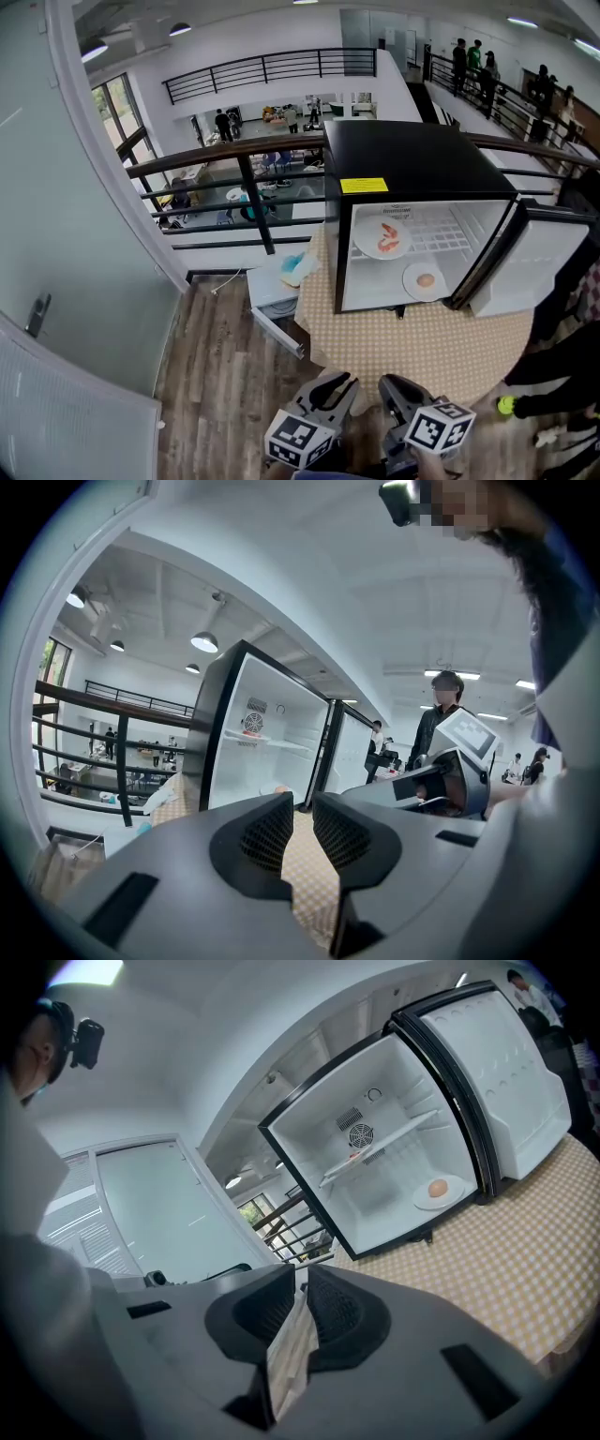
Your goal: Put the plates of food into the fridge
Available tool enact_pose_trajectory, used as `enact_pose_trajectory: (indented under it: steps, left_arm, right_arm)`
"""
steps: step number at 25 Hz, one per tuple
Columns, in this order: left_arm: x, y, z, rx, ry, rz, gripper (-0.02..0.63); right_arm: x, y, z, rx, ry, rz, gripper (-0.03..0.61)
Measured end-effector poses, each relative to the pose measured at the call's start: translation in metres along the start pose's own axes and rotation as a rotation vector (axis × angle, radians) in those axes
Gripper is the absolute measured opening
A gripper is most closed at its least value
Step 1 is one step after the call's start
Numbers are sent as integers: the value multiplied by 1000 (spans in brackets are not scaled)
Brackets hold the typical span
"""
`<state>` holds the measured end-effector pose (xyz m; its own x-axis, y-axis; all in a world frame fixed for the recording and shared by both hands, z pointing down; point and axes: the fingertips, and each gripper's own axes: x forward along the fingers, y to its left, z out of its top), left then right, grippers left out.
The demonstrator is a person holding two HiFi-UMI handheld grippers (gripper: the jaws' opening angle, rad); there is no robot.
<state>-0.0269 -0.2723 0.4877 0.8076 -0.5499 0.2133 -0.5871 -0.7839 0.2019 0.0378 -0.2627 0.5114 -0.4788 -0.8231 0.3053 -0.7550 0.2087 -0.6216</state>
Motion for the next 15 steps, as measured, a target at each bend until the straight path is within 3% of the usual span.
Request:
enact_pose_trajectory:
  steps: [7,15]
  left_arm:
    - [-6,-44,-9,-15,1,72,69]
    - [-14,-137,-26,-22,-19,111,69]
  right_arm:
    - [-50,-5,-6,-18,20,55,44]
    - [-133,-17,-27,-47,60,91,41]
